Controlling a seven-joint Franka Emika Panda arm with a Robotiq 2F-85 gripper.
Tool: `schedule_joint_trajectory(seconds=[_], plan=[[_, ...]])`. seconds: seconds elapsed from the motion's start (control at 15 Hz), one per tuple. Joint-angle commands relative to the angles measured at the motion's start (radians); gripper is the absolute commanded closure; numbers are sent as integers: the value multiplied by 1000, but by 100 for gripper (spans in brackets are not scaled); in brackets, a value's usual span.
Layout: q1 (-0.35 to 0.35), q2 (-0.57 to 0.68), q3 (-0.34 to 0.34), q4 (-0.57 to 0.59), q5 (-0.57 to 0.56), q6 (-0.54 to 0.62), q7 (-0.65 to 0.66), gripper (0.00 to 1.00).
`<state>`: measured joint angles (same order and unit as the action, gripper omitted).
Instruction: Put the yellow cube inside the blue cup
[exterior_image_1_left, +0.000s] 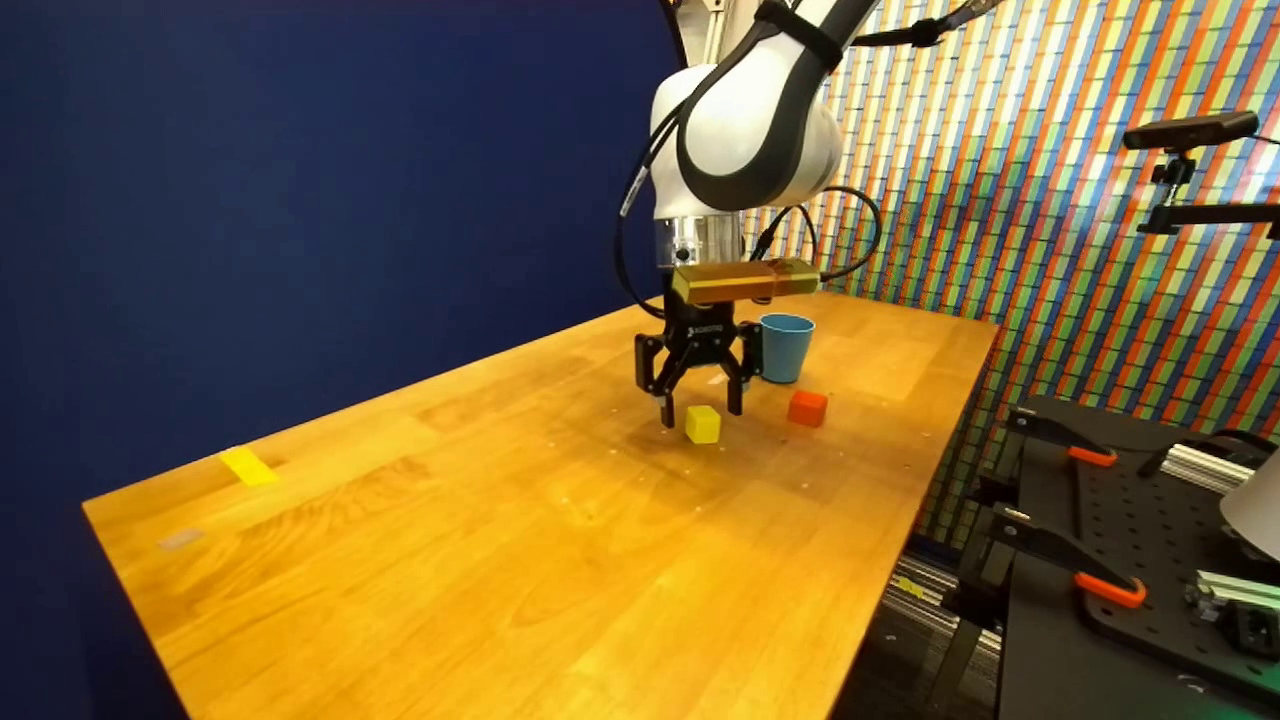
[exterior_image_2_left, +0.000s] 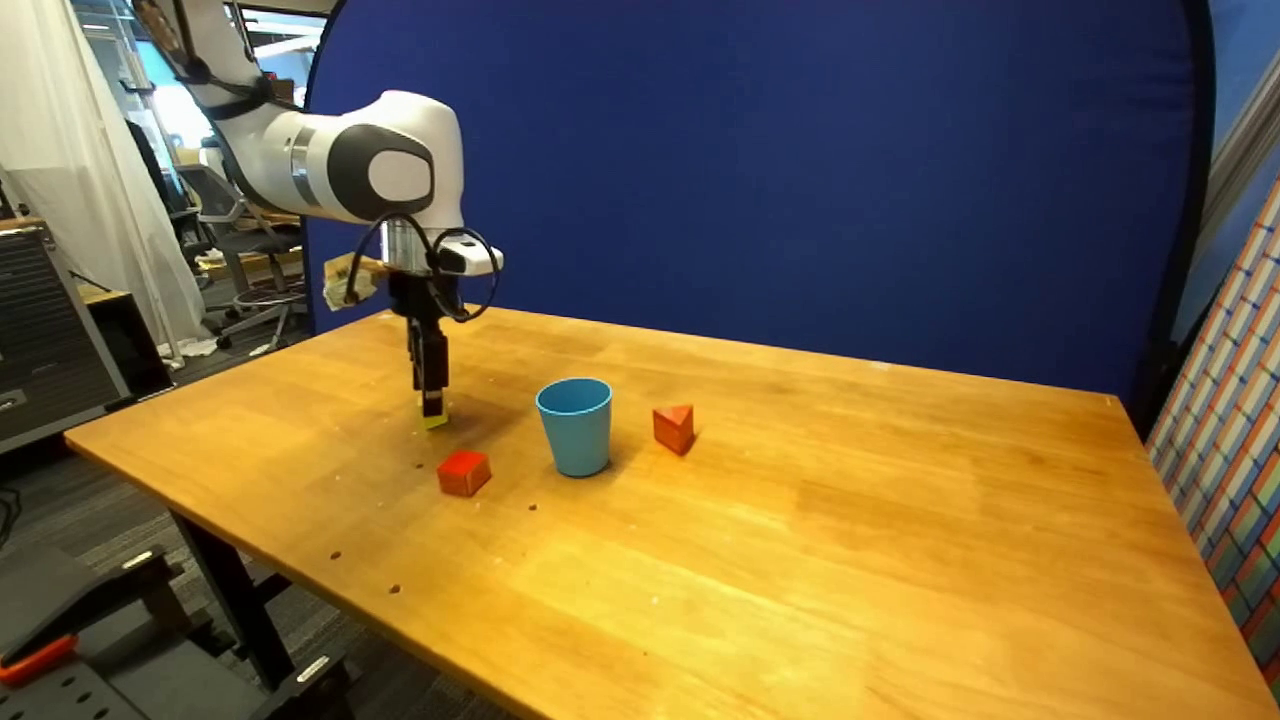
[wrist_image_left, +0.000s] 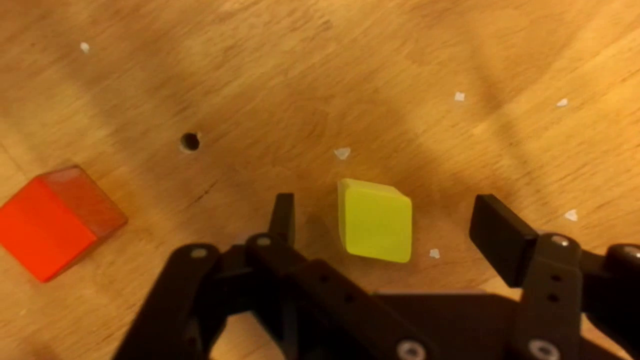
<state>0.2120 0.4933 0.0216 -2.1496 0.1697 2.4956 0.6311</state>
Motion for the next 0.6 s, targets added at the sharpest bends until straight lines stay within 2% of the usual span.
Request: schedule_joint_trajectory(seconds=[0.0,0.33,0.4,0.53], plan=[[9,36,-23,49,-13,-37,35,42],[6,21,-31,36,-6,-42,52,80],[-12,6,-14,26,12,-32,17,89],[1,-56,-33,-14,-15,-26,37,85]])
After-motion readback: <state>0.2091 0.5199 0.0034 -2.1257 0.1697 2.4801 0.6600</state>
